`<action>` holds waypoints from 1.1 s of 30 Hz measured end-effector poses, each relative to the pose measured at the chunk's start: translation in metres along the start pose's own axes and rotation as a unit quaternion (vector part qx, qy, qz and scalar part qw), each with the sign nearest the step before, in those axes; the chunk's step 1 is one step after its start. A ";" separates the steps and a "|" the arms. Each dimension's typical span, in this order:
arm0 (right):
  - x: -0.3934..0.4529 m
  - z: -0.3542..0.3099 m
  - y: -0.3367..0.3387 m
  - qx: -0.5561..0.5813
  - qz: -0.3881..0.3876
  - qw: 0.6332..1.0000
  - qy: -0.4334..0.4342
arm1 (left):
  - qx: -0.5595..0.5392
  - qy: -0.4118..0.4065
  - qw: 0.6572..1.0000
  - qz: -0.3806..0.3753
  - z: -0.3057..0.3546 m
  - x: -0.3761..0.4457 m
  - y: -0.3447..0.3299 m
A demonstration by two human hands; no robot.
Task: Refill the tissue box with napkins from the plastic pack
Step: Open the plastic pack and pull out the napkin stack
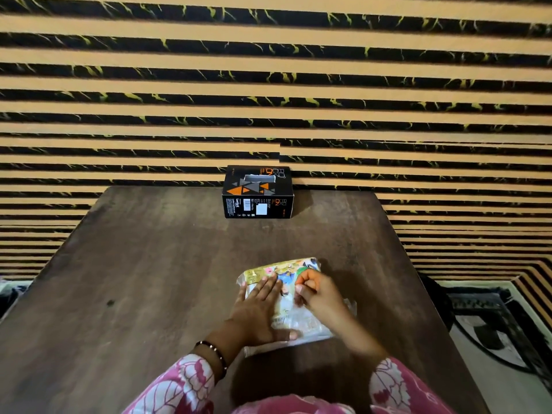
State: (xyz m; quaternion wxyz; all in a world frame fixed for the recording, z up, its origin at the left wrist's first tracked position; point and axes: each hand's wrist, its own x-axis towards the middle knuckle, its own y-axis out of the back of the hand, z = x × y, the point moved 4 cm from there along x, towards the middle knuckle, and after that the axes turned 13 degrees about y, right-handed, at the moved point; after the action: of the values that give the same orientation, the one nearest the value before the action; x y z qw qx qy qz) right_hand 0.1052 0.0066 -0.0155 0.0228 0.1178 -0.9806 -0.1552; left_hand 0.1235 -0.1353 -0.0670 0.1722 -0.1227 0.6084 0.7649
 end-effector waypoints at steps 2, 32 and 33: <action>-0.008 0.000 0.015 0.039 0.034 0.999 -0.004 | -0.058 0.000 0.997 -0.053 0.002 -0.004 0.011; -0.055 0.028 0.042 -0.300 -0.090 0.948 -0.058 | 0.067 0.178 0.979 0.073 -0.013 0.002 0.028; -0.056 0.034 0.043 -0.279 -0.063 0.955 -0.070 | 0.080 0.193 0.975 0.075 -0.011 -0.001 0.030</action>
State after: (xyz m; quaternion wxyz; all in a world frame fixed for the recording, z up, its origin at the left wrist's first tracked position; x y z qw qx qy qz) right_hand 0.1470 0.0699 -0.0347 -0.0241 0.1573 -0.8877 -0.4321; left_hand 0.1119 -0.1525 -0.0426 0.0032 -0.2082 0.6969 0.6863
